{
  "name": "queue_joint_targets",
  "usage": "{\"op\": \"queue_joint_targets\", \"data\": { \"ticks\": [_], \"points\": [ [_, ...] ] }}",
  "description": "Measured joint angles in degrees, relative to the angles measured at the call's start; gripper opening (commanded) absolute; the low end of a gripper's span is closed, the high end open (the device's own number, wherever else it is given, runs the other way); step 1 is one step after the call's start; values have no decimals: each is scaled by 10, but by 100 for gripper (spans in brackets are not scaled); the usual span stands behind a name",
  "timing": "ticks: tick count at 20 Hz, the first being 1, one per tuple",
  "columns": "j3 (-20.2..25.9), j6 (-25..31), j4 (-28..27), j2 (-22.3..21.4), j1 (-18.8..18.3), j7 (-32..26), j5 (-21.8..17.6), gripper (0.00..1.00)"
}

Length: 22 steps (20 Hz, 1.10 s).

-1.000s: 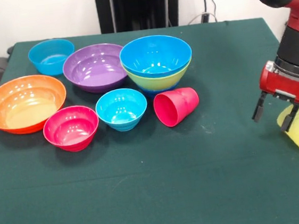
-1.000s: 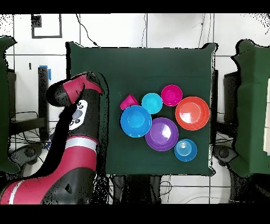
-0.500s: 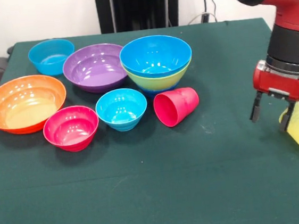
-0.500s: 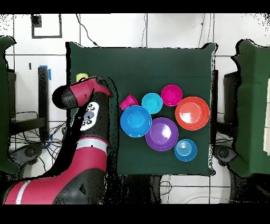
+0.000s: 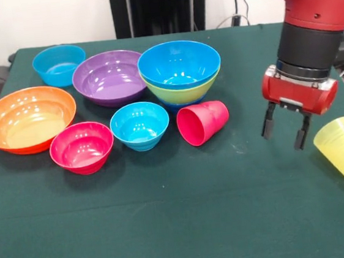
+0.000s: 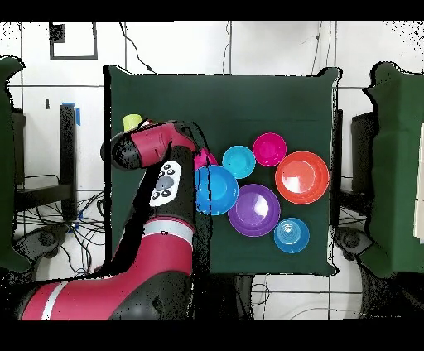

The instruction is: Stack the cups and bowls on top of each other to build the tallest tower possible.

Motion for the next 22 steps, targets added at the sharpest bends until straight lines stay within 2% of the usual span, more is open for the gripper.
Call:
{"op": "queue_joint_targets", "data": {
  "ticks": [11,22],
  "points": [
    [47,-48,46,-41,-30,0,-9,100],
    [142,-68,109,-91,-103,0,-9,100]
  ]
}}
